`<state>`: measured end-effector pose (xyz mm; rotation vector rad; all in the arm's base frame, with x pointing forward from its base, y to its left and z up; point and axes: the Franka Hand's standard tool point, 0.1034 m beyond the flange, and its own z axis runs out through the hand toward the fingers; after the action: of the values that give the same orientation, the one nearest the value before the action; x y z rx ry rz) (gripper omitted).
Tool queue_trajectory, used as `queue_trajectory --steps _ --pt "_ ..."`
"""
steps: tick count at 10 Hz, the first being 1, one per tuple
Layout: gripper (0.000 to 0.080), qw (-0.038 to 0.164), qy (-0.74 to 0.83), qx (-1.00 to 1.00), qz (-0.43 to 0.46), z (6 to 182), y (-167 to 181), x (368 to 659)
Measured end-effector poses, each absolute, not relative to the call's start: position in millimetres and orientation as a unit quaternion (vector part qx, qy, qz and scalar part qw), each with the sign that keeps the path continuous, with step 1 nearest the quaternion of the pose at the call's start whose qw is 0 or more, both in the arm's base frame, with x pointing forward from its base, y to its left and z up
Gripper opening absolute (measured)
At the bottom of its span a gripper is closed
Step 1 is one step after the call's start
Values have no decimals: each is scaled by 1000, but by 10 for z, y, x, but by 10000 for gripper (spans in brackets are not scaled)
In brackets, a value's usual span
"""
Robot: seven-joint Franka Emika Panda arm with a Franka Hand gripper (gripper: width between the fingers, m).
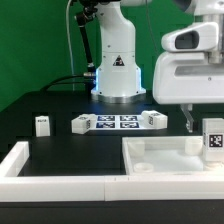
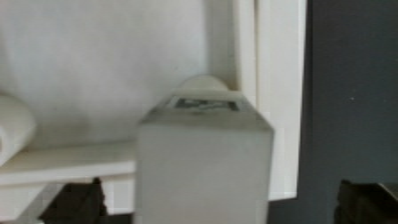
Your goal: Assemble square table
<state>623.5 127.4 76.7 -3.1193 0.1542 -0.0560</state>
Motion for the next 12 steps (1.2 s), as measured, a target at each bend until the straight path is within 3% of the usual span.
queue_trajectory --steps 1,3,4,5,10,12 --pt "649 9 52 -998 -18 771 1261 6239" --pt "354 9 53 -998 -18 764 1257 6236" --pt "354 9 92 -996 -17 764 1251 6237" --pt "290 10 136 -991 -17 761 1246 6237" --pt "290 14 313 -949 -14 752 1233 6237" --pt "290 28 448 -894 -2 748 1211 6235"
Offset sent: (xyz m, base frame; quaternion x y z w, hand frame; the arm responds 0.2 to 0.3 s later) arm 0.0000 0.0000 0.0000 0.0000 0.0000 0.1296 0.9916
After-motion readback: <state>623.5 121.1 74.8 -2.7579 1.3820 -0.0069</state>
